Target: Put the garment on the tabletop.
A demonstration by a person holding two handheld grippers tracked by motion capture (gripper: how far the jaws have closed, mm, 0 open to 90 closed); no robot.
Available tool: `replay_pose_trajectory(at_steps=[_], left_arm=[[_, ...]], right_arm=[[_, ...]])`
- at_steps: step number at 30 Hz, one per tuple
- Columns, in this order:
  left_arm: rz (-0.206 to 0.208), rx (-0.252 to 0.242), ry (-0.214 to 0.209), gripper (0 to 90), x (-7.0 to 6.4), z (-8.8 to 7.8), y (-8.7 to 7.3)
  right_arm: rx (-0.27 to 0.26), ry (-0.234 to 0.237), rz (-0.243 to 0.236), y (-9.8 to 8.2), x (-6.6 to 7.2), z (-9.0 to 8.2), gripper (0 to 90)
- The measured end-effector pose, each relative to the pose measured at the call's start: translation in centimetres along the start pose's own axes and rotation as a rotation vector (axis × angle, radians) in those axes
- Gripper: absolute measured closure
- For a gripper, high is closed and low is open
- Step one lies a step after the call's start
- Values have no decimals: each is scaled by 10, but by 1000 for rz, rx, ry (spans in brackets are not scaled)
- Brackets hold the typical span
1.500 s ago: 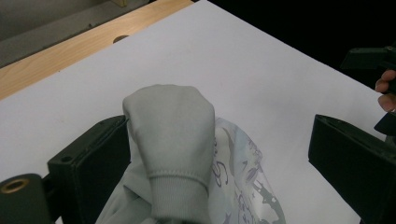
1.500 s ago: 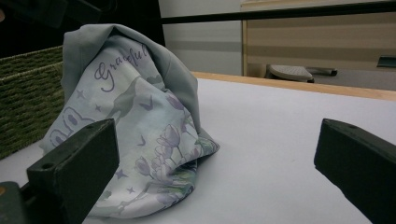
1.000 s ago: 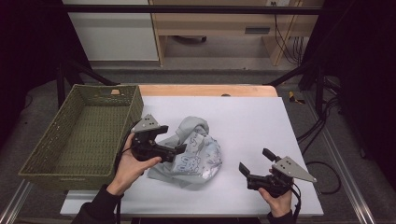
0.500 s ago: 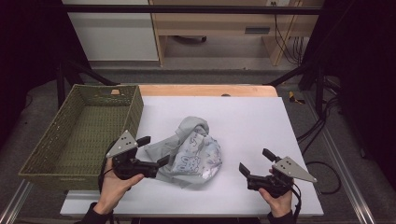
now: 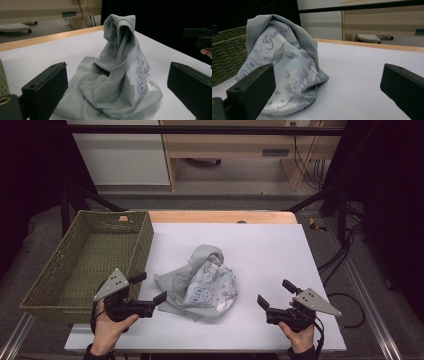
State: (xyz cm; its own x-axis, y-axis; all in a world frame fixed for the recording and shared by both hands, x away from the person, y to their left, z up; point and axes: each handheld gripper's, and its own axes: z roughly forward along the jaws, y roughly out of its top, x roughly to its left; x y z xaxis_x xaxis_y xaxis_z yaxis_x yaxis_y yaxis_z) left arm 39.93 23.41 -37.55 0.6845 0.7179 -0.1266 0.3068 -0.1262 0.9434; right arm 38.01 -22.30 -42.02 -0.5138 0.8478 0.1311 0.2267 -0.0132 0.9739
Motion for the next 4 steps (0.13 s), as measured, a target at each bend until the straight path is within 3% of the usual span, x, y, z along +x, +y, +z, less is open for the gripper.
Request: replay_pose_trajectory(at_steps=[2,4], left_arm=[[-15,0,2,28,2,-2,-2],[-3,2,17,29,3,-3,-4]], right_arm=[[-1,2,5,0,0,-1,2],[-2,6,2,0,0,-1,3]])
